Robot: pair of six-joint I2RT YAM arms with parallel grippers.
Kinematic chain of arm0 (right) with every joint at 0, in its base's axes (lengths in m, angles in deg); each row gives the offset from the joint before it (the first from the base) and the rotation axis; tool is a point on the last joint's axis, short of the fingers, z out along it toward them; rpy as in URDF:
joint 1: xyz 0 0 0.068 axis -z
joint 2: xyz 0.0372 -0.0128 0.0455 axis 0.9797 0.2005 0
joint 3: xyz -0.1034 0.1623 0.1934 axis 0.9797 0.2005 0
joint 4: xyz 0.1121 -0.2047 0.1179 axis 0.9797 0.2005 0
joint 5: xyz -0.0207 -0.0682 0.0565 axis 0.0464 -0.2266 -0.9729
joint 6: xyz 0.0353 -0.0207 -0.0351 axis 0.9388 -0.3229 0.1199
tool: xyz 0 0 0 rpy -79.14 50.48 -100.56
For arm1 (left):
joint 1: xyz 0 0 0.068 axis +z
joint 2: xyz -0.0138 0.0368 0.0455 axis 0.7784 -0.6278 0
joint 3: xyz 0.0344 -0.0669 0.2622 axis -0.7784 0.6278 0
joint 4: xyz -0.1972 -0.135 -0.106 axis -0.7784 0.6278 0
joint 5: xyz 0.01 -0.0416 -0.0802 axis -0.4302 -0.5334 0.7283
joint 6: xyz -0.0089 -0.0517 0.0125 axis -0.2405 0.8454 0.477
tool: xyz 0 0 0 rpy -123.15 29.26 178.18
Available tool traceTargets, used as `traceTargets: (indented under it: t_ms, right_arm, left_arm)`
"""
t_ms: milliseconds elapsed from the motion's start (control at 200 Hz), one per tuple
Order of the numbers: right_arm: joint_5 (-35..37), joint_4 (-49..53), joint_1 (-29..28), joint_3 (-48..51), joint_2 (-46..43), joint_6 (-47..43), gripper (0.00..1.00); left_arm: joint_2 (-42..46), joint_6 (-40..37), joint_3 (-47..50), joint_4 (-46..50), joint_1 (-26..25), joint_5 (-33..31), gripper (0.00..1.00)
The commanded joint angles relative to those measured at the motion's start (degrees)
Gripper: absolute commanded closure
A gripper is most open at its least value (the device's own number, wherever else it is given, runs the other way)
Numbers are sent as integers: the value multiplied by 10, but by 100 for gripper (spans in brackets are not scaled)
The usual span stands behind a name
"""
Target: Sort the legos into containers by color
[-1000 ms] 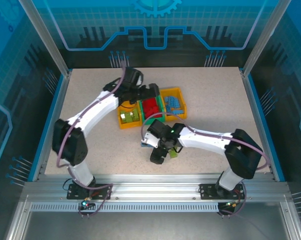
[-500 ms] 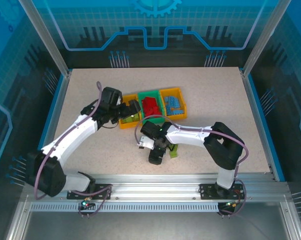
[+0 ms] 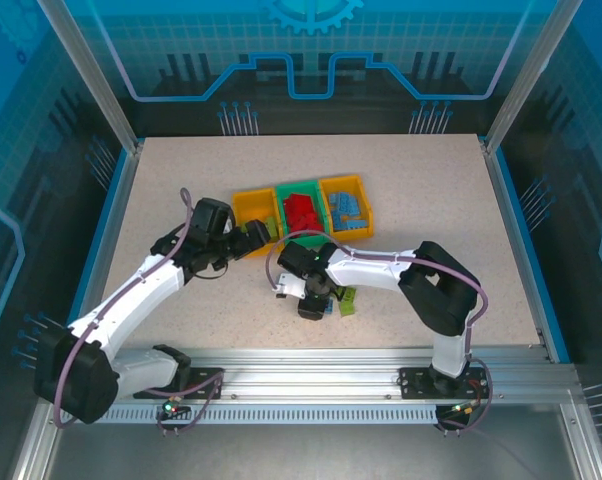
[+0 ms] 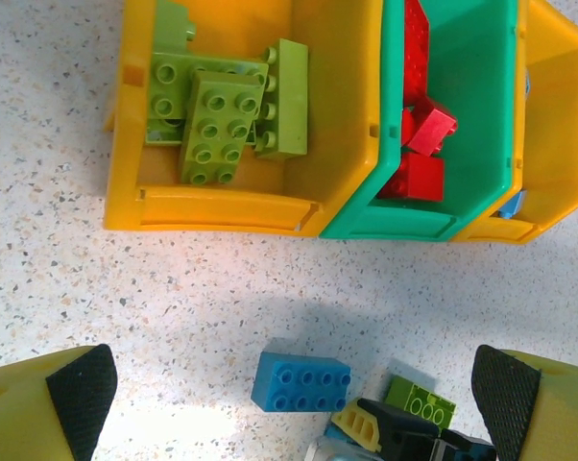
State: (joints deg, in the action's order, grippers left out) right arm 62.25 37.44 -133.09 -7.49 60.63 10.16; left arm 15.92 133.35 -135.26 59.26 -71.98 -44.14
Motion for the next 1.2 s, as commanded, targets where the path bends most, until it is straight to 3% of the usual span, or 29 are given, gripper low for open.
traceTargets:
  t_ms: [0,315,575,880,1191]
  right_arm:
    - [-2,16,3,-3,0,0,65]
    - [-27,24,41,-18,-104,25,71]
    - [-82,19,190,-84,-152,69,71]
    - [-41,78,321,-264,15,182,72]
    - [8,129,350,-417,159,230,71]
  left_arm:
    - [14,8,9,7,6,-10,1]
    - [15,-3,32,33,5,-20,1]
    - [15,-60,54,62,-40,-38,1]
    - [-62,-145,11,73,-142,-55,1]
    - [-172,-103,-64,91,-209,-73,1]
